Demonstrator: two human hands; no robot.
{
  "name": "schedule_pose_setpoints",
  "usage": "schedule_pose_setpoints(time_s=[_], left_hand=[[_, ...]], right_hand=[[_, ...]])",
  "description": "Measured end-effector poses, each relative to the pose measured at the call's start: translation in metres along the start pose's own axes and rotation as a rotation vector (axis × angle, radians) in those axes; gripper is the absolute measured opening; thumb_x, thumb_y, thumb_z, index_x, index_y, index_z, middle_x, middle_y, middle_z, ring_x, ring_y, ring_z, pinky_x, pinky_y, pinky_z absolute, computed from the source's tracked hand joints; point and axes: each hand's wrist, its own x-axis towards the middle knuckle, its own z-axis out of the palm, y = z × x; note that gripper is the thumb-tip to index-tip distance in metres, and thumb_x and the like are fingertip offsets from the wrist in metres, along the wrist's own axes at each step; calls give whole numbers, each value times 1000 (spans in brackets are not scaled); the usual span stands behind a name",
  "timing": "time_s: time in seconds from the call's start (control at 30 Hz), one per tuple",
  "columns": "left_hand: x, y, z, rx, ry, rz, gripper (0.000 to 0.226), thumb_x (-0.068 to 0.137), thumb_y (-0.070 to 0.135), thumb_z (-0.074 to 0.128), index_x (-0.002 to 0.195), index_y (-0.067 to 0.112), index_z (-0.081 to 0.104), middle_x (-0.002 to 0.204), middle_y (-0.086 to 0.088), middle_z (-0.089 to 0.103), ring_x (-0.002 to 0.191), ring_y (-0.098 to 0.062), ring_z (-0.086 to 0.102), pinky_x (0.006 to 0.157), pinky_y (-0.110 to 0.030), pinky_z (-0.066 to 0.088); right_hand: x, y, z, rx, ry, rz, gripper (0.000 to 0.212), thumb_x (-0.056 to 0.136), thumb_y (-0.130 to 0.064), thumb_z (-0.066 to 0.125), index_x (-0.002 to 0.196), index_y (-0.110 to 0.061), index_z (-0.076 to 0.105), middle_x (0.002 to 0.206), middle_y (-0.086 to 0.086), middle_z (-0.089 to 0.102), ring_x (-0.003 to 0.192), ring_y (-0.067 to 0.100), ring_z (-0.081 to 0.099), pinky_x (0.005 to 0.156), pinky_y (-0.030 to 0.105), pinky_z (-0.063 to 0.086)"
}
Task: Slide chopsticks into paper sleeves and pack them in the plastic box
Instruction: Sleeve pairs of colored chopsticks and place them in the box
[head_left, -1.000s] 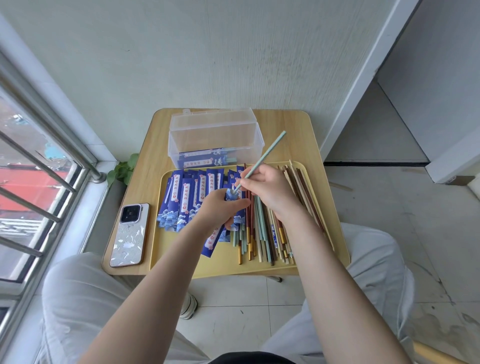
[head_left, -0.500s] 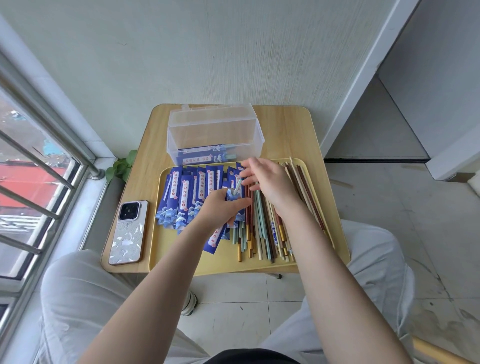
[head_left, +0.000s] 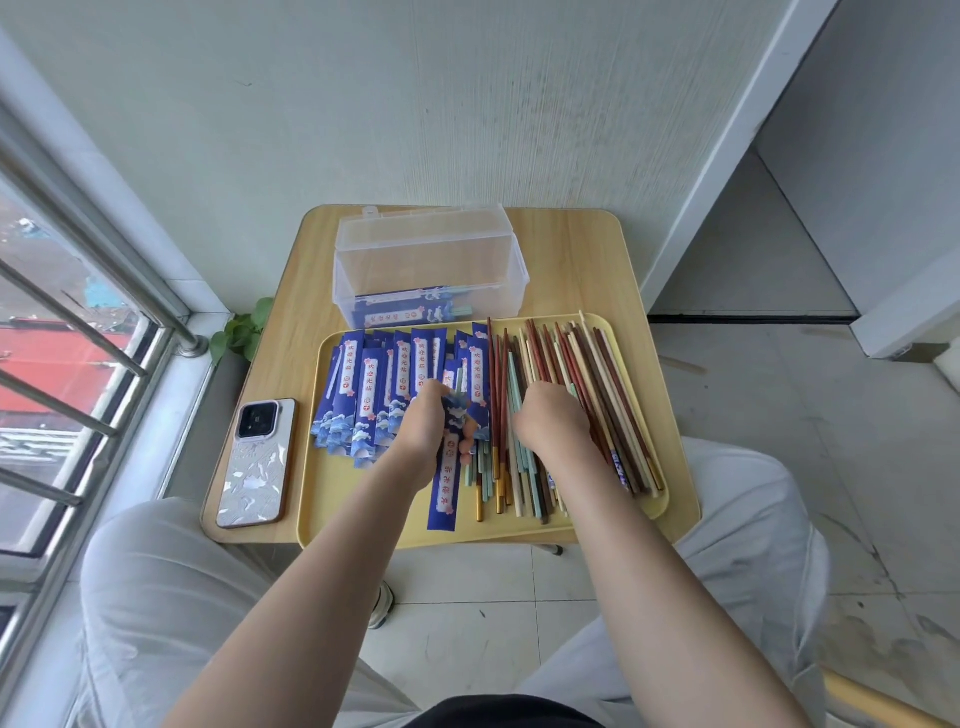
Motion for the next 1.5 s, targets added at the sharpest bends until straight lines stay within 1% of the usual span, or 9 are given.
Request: schedule_pose_setpoints(time_s=[0.17, 0.23, 0.3, 0.53, 0.77, 1.2, 1.3, 1.37, 1.5], left_hand=[[0, 1, -2, -25, 4, 2, 28, 95, 22, 34, 82, 8, 54, 60, -9, 54, 50, -22, 44, 52, -31, 41], [0, 4, -2, -15, 3, 10, 31, 97, 20, 37, 81, 7, 60, 62, -9, 57, 52, -23, 49, 56, -33, 45], [-1, 5, -1, 6, -3, 20, 31, 99, 19, 40, 84, 7, 65, 64, -10, 61, 55, -24, 55, 62, -35, 49], [-3, 5, 1, 60, -20, 56, 32, 99, 18, 37, 92, 4, 64, 62, -9, 59, 50, -22, 50, 54, -32, 42], [-3, 5, 1, 148, -105, 96, 31, 91, 23, 37, 80, 5, 60, 59, -10, 52, 47, -22, 42, 51, -31, 35], [-8, 7, 3, 310, -225, 143, 43, 96, 25, 26, 73, 4, 55, 56, -12, 49, 45, -22, 39, 53, -33, 34], [-9, 10, 6, 311, -235, 154, 44, 97, 25, 25, 71, 5, 55, 58, -13, 49, 46, -23, 40, 53, -33, 34], [-9, 12, 7, 299, -230, 154, 44, 98, 26, 25, 76, 3, 56, 58, -12, 49, 46, -22, 40, 52, -32, 35], [-10, 14, 9, 289, -198, 141, 42, 99, 26, 26, 85, 1, 57, 58, -11, 51, 46, -21, 41, 49, -28, 37]], right_hand=[[1, 8, -6, 217, 127, -80, 24, 97, -21, 59, 78, -13, 46, 71, -1, 47, 56, 14, 45, 47, 26, 32], [0, 8, -14, 398, 170, -164, 9, 97, -16, 58, 94, -15, 50, 74, 0, 52, 55, 13, 46, 48, 25, 35], [-5, 8, -25, 634, 193, -251, 14, 97, -10, 55, 107, -20, 54, 79, 5, 63, 54, 13, 51, 48, 27, 40], [-18, 0, -60, 1356, 2, -392, 14, 98, 0, 54, 106, -3, 64, 90, 14, 76, 74, 26, 73, 54, 27, 52], [-14, 2, -56, 1310, 189, -388, 23, 103, -21, 55, 86, -11, 68, 59, 1, 55, 48, 13, 46, 44, 20, 35], [-8, 3, -47, 1212, 203, -326, 22, 104, -20, 52, 91, -9, 66, 61, 0, 53, 49, 10, 46, 46, 20, 39], [-2, 2, -42, 1039, 193, -349, 19, 102, -24, 55, 91, -17, 69, 65, -3, 56, 56, 8, 52, 56, 26, 45], [2, 1, -38, 956, 199, -351, 13, 98, -21, 61, 108, -18, 67, 75, -2, 64, 67, 9, 62, 67, 32, 52], [3, -3, -31, 882, 269, -397, 81, 90, -13, 72, 154, -24, 23, 81, 4, 67, 75, 12, 66, 71, 21, 52]])
